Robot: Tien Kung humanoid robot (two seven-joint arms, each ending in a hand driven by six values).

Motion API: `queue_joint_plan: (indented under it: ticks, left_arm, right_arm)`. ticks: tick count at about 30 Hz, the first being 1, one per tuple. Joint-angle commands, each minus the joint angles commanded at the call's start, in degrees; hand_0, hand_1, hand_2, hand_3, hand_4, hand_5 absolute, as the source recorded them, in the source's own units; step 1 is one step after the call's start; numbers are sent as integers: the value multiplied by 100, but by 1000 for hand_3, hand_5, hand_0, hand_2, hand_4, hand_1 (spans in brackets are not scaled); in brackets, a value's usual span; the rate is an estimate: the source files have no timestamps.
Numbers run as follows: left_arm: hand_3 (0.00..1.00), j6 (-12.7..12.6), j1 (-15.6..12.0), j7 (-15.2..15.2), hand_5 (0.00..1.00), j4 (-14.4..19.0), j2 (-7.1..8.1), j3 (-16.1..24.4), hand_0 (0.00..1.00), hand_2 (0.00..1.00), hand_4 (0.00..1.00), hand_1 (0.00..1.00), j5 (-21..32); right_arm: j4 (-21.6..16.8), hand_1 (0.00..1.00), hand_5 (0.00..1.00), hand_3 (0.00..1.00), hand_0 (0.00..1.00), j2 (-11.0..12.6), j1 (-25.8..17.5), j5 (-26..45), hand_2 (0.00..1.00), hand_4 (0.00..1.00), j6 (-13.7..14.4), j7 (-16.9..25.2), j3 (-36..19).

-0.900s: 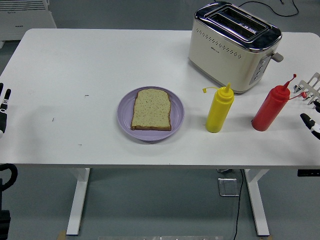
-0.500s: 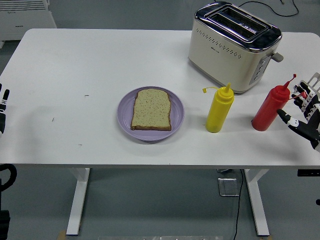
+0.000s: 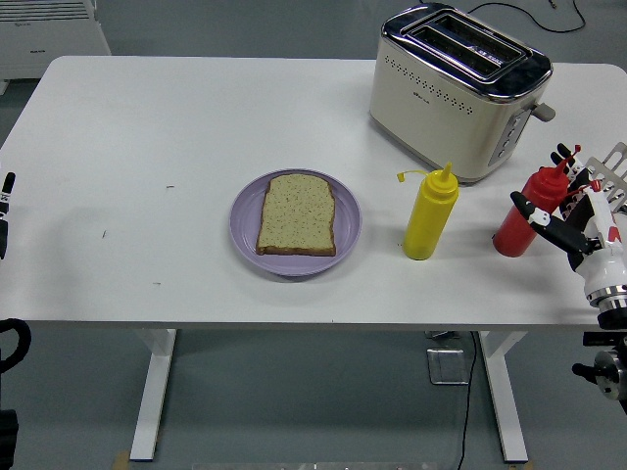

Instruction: Pick up the cup,pour liquid into bread,place the cup on the desk

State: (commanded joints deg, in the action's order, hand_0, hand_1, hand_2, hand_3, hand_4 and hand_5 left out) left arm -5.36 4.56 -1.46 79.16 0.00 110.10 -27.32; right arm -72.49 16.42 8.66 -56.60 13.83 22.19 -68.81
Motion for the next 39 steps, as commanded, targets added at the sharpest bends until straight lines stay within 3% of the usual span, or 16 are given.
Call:
queue_joint_plan:
  ticks: [6, 7, 12, 13, 18, 19, 24, 25, 36, 37, 39]
  left_arm:
    - [656, -2, -6, 0, 940, -3, 0, 11, 777, 721, 520, 726, -1]
    - [656, -2, -6, 0, 942, -4, 0, 11, 778, 721, 520, 726, -1]
    - [656, -2, -8, 0, 942, -7, 0, 12, 778, 721, 520, 726, 0]
    - [655, -2, -8, 0, 941, -7, 0, 12, 778, 721, 520, 726, 0]
    - [655, -2, -11, -1, 941, -12, 0, 17, 778, 721, 520, 726, -1]
    - [656, -3, -13, -1, 943, -12, 0, 21, 780, 721, 522, 726, -1]
    - [656, -3, -19, 0, 943, -14, 0, 26, 780, 721, 522, 726, 0]
    - [656, -3, -20, 3, 942, -15, 0, 23, 780, 721, 522, 726, 2]
    - [656, 3, -22, 22, 943, -20, 0, 16, 780, 721, 522, 726, 16]
    - [657, 3, -22, 20, 942, -20, 0, 16, 780, 721, 522, 726, 15]
    - [657, 2, -20, 19, 942, -19, 0, 20, 780, 721, 522, 726, 15]
  right_arm:
    - [157, 905, 207, 998, 969, -31, 214, 23, 964, 891, -1, -45, 189]
    - [180, 844, 211, 989, 918, -45, 246, 50, 896, 891, 36, -43, 227]
    - [296, 844, 211, 989, 918, -151, 378, 249, 896, 891, 352, -55, 362]
    - [302, 740, 212, 864, 775, -158, 386, 264, 705, 891, 370, -58, 369]
    - [313, 740, 212, 864, 775, -235, 487, 595, 705, 891, 742, -179, 448]
    - [300, 495, 218, 618, 486, -240, 503, 646, 467, 885, 798, -191, 472]
    - [254, 495, 218, 618, 486, -284, 574, 1161, 467, 885, 1211, -219, 587]
    - [253, 378, 174, 467, 374, -297, 583, 1336, 386, 843, 1232, -208, 591]
    - [248, 346, 150, 439, 331, -406, 680, 2389, 372, 815, 1257, 0, 610]
    - [241, 228, 137, 397, 168, -411, 689, 2507, 312, 807, 1249, 25, 586]
    - [221, 228, 137, 397, 168, -413, 698, 2677, 312, 807, 1246, 36, 542]
